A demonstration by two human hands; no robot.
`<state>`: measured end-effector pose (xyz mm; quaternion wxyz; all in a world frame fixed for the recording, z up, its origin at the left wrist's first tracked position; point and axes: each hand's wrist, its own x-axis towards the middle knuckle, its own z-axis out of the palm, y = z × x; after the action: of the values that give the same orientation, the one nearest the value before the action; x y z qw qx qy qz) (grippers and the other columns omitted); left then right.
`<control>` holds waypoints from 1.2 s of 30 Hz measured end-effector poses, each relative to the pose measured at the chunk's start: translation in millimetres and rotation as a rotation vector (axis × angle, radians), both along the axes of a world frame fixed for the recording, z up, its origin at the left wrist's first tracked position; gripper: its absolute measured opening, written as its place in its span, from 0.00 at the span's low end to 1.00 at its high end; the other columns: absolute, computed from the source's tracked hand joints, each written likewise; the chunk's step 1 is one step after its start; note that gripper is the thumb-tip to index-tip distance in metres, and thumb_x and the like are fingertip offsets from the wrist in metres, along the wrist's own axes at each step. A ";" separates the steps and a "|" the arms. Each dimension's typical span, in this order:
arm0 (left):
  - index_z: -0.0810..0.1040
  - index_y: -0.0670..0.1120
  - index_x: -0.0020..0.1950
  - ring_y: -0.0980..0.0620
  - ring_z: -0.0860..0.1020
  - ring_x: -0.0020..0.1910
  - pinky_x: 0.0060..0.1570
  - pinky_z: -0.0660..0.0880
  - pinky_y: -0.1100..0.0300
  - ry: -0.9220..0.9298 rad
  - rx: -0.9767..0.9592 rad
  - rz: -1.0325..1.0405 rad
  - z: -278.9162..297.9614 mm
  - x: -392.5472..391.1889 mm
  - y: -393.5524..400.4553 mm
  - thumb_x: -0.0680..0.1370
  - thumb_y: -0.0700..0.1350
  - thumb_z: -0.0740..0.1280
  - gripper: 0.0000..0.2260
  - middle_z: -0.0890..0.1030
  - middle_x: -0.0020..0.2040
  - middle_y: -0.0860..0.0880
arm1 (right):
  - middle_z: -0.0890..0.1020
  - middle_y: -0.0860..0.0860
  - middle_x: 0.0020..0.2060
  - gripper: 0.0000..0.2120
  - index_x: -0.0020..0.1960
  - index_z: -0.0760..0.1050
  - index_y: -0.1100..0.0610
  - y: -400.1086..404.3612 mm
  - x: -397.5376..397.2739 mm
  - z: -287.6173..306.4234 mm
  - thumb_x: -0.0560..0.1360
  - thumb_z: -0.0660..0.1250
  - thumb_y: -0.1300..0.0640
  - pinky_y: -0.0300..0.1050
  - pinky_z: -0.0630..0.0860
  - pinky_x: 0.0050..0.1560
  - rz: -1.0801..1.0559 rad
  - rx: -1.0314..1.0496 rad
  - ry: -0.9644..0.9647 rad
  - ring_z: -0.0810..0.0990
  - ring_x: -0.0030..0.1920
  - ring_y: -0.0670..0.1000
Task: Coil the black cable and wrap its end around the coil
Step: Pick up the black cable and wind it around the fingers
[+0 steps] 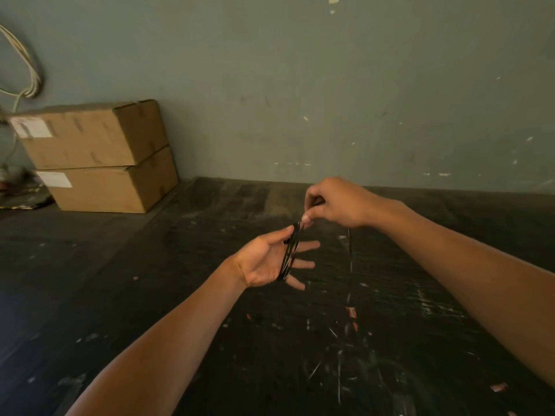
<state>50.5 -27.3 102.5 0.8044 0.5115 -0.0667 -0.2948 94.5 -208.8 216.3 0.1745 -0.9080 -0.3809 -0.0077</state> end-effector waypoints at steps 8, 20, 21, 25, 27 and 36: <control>0.69 0.59 0.73 0.33 0.63 0.74 0.63 0.61 0.25 -0.030 -0.009 -0.181 12.0 -10.7 13.6 0.81 0.54 0.58 0.20 0.67 0.76 0.43 | 0.78 0.45 0.36 0.11 0.46 0.82 0.55 2.2 27.8 14.4 0.69 0.75 0.48 0.44 0.69 0.38 -0.045 0.211 -0.115 0.75 0.37 0.46; 0.64 0.59 0.75 0.28 0.54 0.75 0.62 0.57 0.24 -0.225 -0.255 -0.231 42.6 -15.5 10.9 0.82 0.54 0.53 0.21 0.57 0.79 0.40 | 0.83 0.52 0.43 0.09 0.49 0.79 0.56 -1.5 34.1 -68.7 0.81 0.60 0.60 0.47 0.78 0.46 0.017 0.340 0.188 0.82 0.43 0.48; 0.65 0.59 0.75 0.27 0.53 0.75 0.62 0.57 0.24 -0.244 -0.284 -0.229 46.9 -14.7 9.9 0.82 0.54 0.52 0.21 0.56 0.79 0.39 | 0.83 0.53 0.45 0.09 0.48 0.79 0.57 -0.5 32.1 -81.5 0.80 0.60 0.60 0.50 0.80 0.49 0.027 0.341 0.246 0.83 0.46 0.49; 0.65 0.59 0.75 0.27 0.53 0.75 0.61 0.56 0.25 -0.294 -0.295 -0.178 61.8 -5.9 11.5 0.82 0.54 0.52 0.20 0.56 0.79 0.39 | 0.82 0.52 0.42 0.10 0.50 0.79 0.64 15.8 8.8 -109.6 0.81 0.59 0.62 0.38 0.78 0.42 0.082 0.411 0.395 0.81 0.40 0.44; 0.66 0.59 0.75 0.26 0.55 0.74 0.61 0.57 0.24 -0.294 -0.310 -0.151 66.4 -1.1 13.9 0.82 0.54 0.54 0.20 0.57 0.79 0.39 | 0.76 0.48 0.33 0.11 0.50 0.79 0.61 27.0 -6.1 -112.7 0.82 0.59 0.59 0.36 0.70 0.32 0.086 0.456 0.465 0.73 0.30 0.42; 0.67 0.60 0.74 0.27 0.62 0.72 0.58 0.62 0.24 -0.242 -0.294 0.054 65.5 12.6 27.1 0.80 0.54 0.59 0.21 0.63 0.77 0.39 | 0.68 0.48 0.29 0.16 0.52 0.78 0.56 39.4 -44.3 -101.9 0.83 0.55 0.48 0.39 0.68 0.29 0.147 0.344 0.595 0.67 0.25 0.42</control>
<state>63.2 -0.2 168.1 0.8642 0.4218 -0.1915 -0.1966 50.2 -169.4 114.3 0.4286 -0.7978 -0.3708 0.2059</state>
